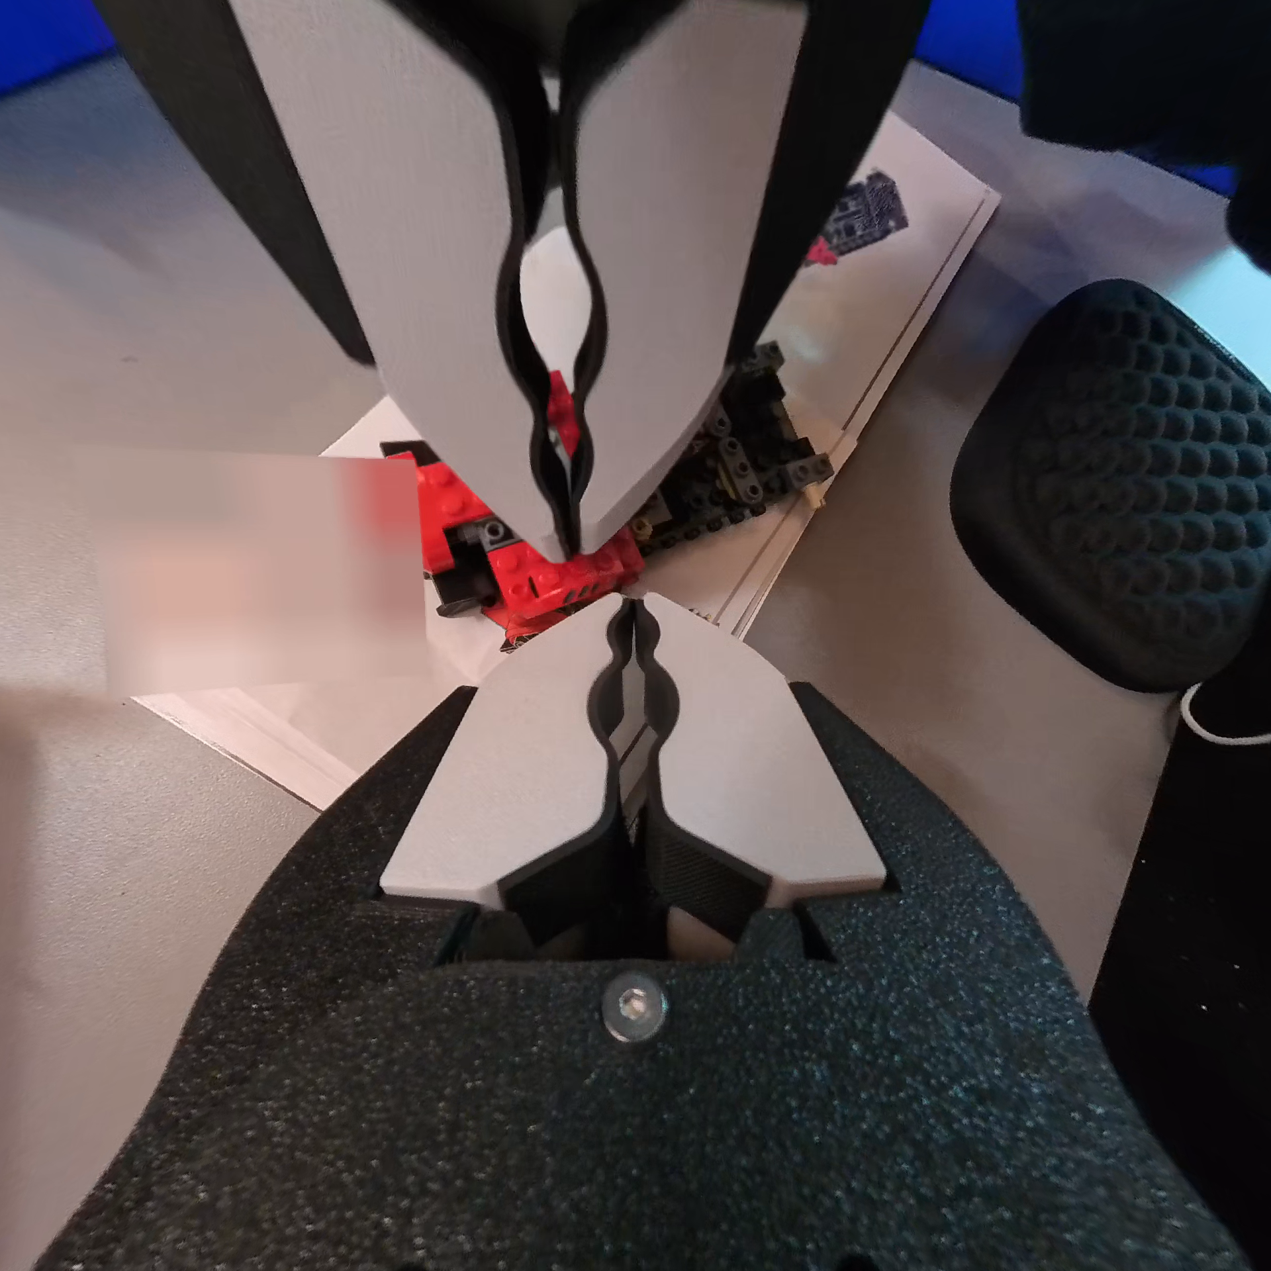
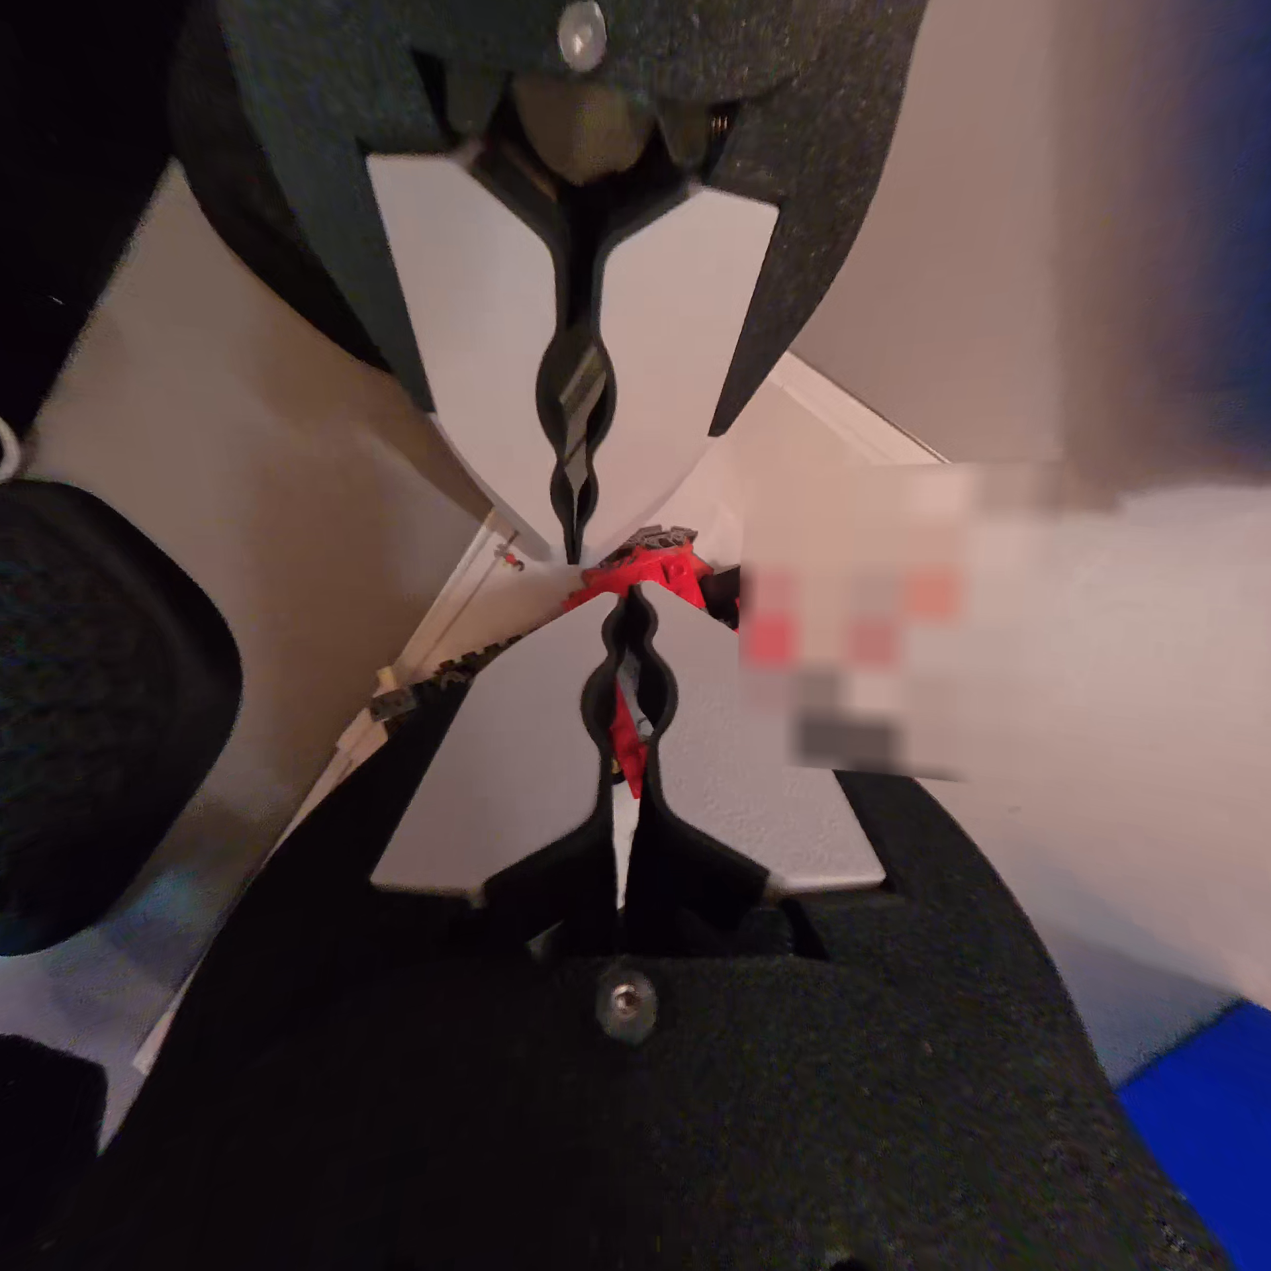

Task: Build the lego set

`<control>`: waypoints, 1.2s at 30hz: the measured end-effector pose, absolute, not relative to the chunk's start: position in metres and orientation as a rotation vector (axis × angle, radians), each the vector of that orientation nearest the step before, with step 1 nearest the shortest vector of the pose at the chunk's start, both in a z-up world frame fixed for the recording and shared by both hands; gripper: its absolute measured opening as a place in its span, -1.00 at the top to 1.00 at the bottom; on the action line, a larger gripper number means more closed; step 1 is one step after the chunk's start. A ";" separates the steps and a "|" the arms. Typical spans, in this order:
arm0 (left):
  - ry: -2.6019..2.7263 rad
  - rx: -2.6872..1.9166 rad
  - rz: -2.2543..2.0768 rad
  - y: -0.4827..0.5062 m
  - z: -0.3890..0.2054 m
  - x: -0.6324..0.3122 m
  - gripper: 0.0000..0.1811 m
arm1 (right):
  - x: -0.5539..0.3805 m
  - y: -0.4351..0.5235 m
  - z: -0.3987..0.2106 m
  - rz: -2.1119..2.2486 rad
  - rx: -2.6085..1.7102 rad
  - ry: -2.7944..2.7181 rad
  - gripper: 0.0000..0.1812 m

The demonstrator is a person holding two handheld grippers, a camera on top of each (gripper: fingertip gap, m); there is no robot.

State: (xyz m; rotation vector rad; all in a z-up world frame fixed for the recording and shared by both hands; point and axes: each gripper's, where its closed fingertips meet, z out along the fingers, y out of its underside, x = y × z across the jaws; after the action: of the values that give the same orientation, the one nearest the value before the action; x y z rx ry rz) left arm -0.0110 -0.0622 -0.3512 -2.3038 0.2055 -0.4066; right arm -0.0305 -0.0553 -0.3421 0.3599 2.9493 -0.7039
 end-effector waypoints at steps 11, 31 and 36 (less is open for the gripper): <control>0.194 -2.288 -0.413 -0.061 -0.349 -0.012 1.00 | -0.012 -0.034 -0.270 -1.297 0.739 3.078 0.62; 0.227 -2.095 -0.229 -0.063 -0.306 -0.020 0.16 | 0.147 0.048 -0.232 -1.850 2.421 2.632 -0.05; 0.188 -2.006 -0.177 -0.058 -0.289 -0.026 -0.41 | 0.134 0.049 -0.253 -2.005 2.502 2.429 -0.34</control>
State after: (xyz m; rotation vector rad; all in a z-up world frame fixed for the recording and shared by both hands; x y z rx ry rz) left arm -0.0255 -0.0582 -0.2893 -2.0060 0.1879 -0.1775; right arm 0.1345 0.0495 -0.2530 2.5017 2.4290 -2.0049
